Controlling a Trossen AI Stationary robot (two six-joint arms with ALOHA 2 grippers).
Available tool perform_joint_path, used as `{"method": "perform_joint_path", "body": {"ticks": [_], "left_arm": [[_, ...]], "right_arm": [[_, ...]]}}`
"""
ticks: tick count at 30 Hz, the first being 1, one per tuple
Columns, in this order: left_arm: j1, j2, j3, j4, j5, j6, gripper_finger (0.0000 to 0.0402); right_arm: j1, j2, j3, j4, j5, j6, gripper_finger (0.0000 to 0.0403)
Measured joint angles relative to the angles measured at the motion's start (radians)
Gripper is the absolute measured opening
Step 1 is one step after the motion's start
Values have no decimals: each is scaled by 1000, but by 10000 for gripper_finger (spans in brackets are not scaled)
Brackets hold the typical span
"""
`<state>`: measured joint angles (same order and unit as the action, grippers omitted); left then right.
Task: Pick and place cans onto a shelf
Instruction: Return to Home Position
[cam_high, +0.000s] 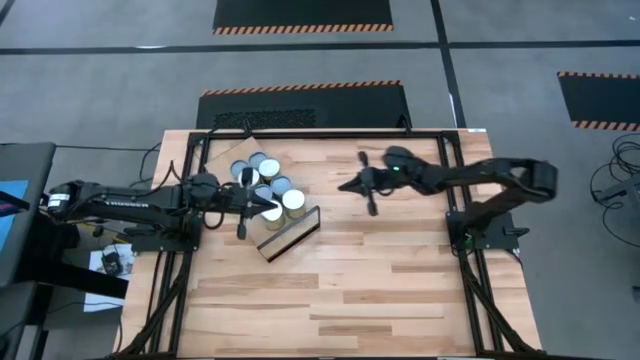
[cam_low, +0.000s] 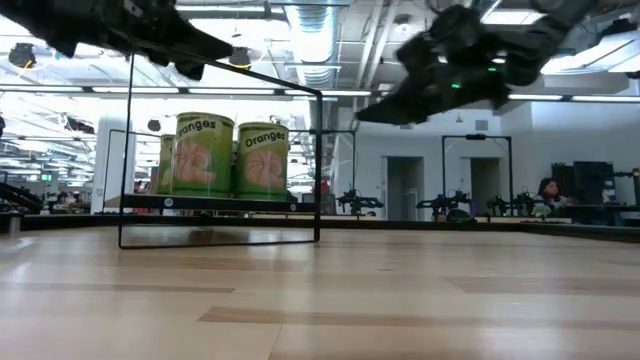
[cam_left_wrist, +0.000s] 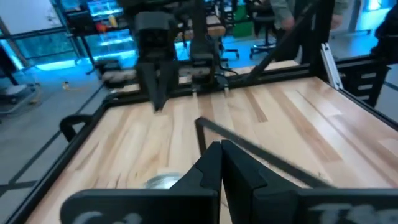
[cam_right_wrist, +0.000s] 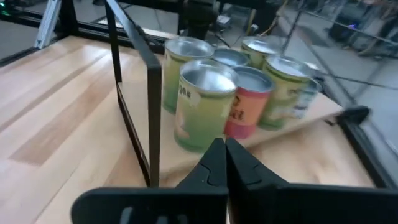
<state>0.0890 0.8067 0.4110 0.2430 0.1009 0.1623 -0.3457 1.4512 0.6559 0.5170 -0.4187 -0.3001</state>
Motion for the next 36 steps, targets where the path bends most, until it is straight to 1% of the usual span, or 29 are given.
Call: {"method": "perform_joint_path", "body": {"ticks": [4, 6, 9, 14, 18, 23, 26, 31, 33, 36], "left_arm": [[24, -63, -51, 17, 11, -16, 0], [38, -104, -61, -26, 26, -31, 0], [48, -160, -74, -89, 31, -35, 0], [49, -269, -126, -100, 33, -48, 0], [49, -368, -187, -113, 22, -69, 0], [49, -519, -246, -163, -15, -81, 0], [49, -615, -268, -214, -40, -85, 0], [49, -766, -272, -312, -63, -97, 0], [49, -808, -272, -324, -63, -97, 0], [49, -803, -272, -324, -77, -97, 0]], "right_arm": [[-14, -144, -149, 59, 4, 6, 5], [-17, -217, -217, 76, 12, 26, 7], [-16, -330, -306, 70, 67, 37, 8], [-15, -529, -426, 72, 106, 71, 9], [-18, -681, -508, 63, 112, 76, 10], [-25, -856, -568, -21, 161, 107, 10], [-38, -940, -582, -106, 163, 139, 10], [-51, -1094, -616, -156, 181, 144, 9], [-56, -1156, -644, -159, 215, 146, 5], [-56, -1245, -647, -233, 277, 160, 5]]}}
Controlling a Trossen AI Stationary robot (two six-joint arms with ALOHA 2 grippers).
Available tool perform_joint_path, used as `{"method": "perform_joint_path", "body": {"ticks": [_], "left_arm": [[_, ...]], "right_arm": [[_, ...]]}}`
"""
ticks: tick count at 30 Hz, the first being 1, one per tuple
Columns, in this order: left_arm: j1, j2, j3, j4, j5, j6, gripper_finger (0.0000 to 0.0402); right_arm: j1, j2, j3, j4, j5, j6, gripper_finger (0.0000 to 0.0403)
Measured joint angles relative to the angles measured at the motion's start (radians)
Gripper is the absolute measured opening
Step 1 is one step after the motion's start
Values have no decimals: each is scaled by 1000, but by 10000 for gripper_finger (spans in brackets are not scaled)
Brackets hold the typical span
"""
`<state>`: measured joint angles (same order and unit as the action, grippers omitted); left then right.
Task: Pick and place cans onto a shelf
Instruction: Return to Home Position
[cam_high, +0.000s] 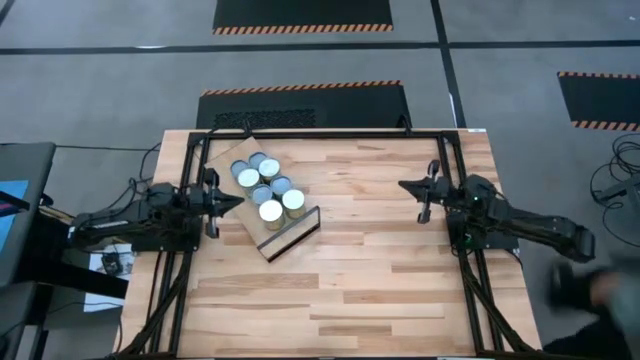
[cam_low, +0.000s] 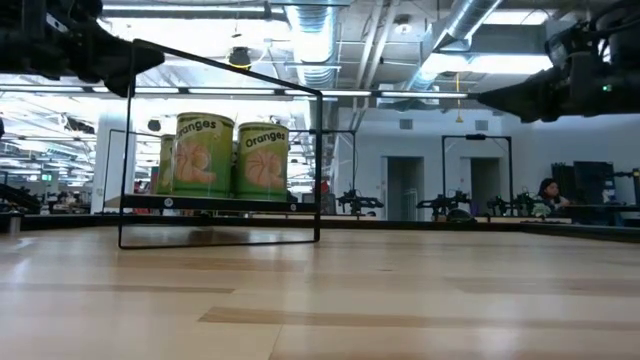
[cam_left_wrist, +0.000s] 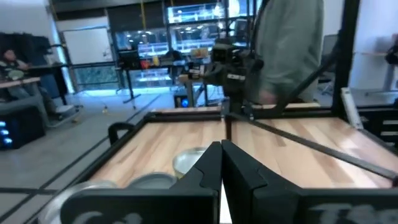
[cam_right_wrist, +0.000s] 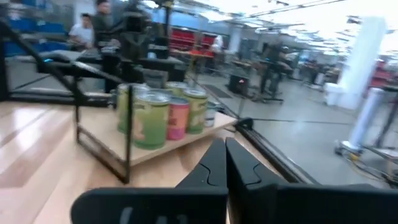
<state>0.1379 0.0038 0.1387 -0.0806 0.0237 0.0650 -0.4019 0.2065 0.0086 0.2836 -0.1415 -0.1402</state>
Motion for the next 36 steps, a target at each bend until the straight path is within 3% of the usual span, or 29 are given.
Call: {"method": "perform_joint_path", "body": {"ticks": [9, 17, 24, 33, 36], "left_arm": [[0, -2, -128, 129, -95, -17, 0], [-2, -2, -128, 127, -141, -36, 0], [-3, 3, -129, 117, -73, -80, 0], [-3, 2, -130, 117, -82, 8, 0], [-3, 2, -130, 117, -81, -36, 0]], "right_arm": [[28, -207, 0, -172, 117, 19, 5], [26, -204, -1, -203, 148, 38, 5], [26, -204, -2, -256, 146, 97, 25], [26, -172, -2, -265, 145, 108, 37], [27, -172, -2, -267, 145, 138, 37]]}}
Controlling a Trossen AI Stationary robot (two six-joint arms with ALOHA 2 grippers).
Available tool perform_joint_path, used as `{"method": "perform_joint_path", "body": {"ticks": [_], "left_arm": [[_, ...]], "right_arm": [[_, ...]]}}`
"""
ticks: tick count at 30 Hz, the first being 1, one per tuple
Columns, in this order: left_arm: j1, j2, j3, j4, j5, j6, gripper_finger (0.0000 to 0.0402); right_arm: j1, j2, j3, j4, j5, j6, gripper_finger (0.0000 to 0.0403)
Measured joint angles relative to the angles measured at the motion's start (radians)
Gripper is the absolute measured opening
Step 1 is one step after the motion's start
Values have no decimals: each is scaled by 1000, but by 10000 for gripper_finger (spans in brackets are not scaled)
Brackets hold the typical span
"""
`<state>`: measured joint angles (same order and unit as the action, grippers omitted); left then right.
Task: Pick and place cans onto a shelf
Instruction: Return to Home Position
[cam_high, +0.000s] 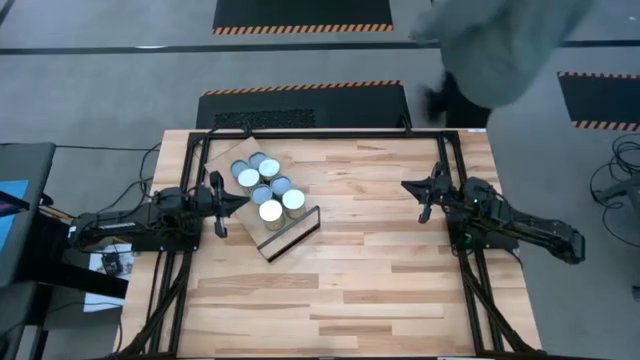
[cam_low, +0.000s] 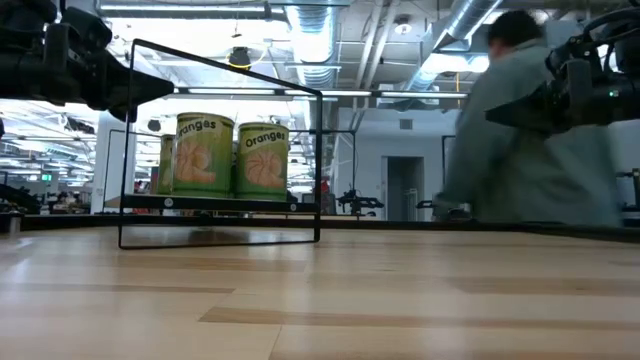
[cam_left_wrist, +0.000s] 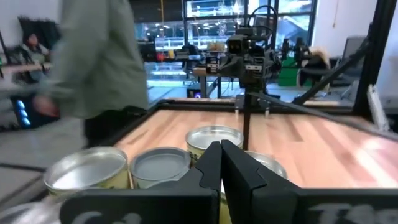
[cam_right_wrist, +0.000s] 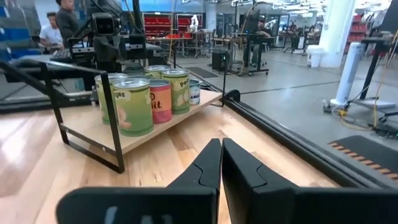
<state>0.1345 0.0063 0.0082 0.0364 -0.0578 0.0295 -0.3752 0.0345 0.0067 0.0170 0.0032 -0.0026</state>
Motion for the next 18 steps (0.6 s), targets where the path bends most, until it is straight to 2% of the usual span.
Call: {"method": "perform_joint_path", "body": {"ticks": [4, 18], "left_arm": [[0, 0, 0, 0, 0, -50, 0], [0, 0, -1, 0, -1, -25, 0]], "right_arm": [[0, 0, 0, -2, -1, 10, 38], [0, 0, -1, -5, -2, 11, 37]]}}
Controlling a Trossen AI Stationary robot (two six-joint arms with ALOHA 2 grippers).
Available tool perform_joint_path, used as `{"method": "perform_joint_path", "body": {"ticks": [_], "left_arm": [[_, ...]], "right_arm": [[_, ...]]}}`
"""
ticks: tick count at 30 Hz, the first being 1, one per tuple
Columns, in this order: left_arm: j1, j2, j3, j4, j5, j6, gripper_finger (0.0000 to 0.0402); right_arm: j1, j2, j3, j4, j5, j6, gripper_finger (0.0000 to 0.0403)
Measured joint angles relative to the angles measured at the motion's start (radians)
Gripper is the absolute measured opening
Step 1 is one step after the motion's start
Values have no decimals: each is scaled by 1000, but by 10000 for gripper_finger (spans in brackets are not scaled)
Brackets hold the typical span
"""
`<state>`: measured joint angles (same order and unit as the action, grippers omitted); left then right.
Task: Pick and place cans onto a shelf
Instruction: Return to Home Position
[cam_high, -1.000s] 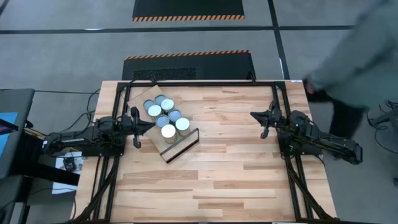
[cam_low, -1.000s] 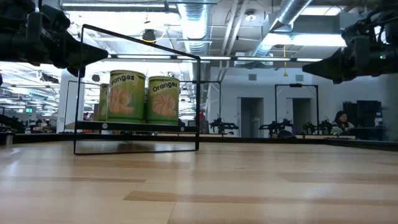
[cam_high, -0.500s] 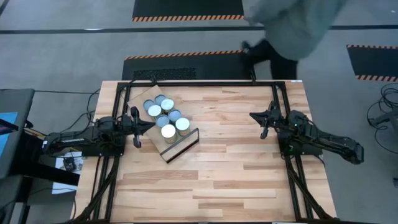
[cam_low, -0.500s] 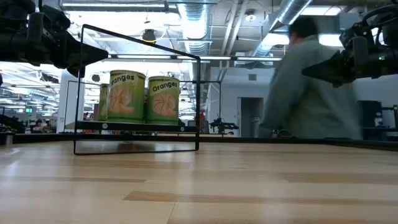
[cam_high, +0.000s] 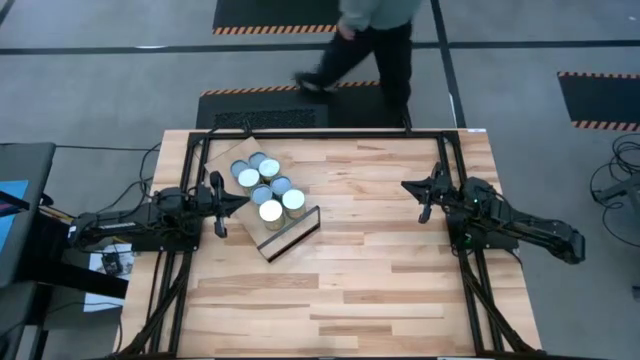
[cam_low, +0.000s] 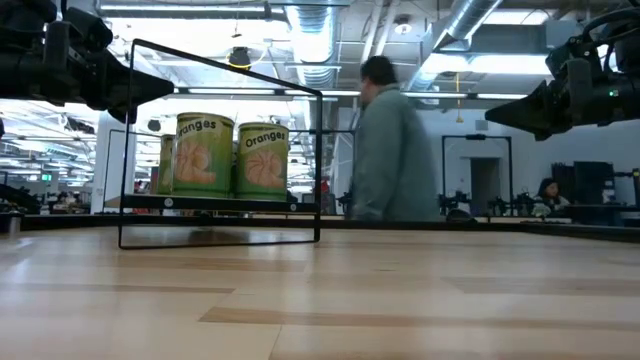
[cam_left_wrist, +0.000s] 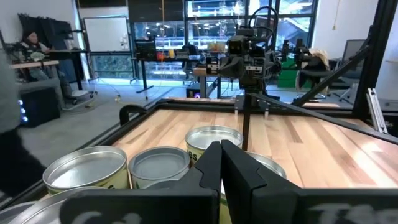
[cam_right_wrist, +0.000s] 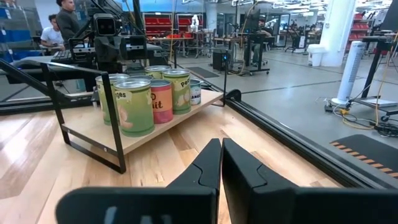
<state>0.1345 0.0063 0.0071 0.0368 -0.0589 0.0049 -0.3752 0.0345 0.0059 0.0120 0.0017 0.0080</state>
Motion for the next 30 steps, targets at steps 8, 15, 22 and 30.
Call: {"method": "perform_joint_path", "body": {"ticks": [8, 15, 22, 30], "left_arm": [[0, 0, 0, 0, 0, -3, 0], [0, 0, 0, 0, 0, -1, 0], [0, 0, 0, 0, 0, 1, 0], [0, 0, 0, 0, 0, 0, 0]], "right_arm": [[0, 0, 0, 0, -1, 0, 37], [0, 0, -1, 0, -2, 1, 37], [0, 0, -1, -1, -2, 1, 37], [0, 0, -1, -1, -2, 1, 37]]}}
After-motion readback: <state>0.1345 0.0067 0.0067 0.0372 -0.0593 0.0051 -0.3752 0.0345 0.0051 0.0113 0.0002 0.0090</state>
